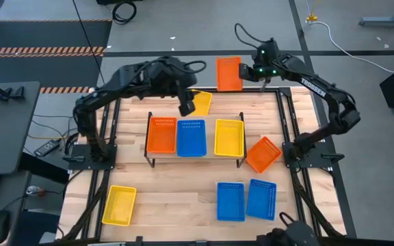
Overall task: Stack baskets on shelf by color
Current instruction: Stack the top orange bin on top of the orange bin on the shelf
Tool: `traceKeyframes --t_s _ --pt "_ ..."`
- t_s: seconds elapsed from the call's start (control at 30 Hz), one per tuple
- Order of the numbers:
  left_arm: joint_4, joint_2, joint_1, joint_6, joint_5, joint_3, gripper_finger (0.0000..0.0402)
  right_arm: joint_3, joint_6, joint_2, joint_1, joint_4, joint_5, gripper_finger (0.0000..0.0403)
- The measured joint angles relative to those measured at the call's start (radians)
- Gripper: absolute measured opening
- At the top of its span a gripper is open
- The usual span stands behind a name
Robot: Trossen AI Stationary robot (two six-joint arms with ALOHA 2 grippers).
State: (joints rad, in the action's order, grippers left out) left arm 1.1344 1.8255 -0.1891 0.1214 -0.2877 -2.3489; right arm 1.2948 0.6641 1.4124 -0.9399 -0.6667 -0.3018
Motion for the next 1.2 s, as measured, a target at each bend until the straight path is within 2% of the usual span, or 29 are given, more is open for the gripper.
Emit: traceKeyframes --t_s 0.17,0.33,0.57,0.77,0.87,1.2 --pt "-0.144 0.049 0.012 0.079 0.004 0.0 0.0197 0.0 0.079 -0.039 0.046 0.056 -0.039 0.0013" --pt "-0.18 0.093 0.051 0.192 0.004 0.0 0.021 0.0 0.125 -0.059 0.119 0.065 -0.041 0.0013" --pt "-0.073 0.159 0.063 0.212 -0.042 0.0 0.0228 0.0 0.197 -0.059 0.216 0.155 -0.033 0.0013" --pt "0.023 0.179 0.062 0.205 -0.172 0.0 0.0236 0.0 0.224 -0.059 0.254 0.202 -0.038 0.0013" --pt "0.047 0.181 0.06 0.204 -0.204 0.0 0.0236 0.0 0.229 -0.059 0.271 0.203 -0.04 0.0012" --pt "0.124 0.181 0.045 0.142 -0.191 0.0 0.0233 0.0 0.263 -0.058 0.311 0.295 -0.061 0.0012"
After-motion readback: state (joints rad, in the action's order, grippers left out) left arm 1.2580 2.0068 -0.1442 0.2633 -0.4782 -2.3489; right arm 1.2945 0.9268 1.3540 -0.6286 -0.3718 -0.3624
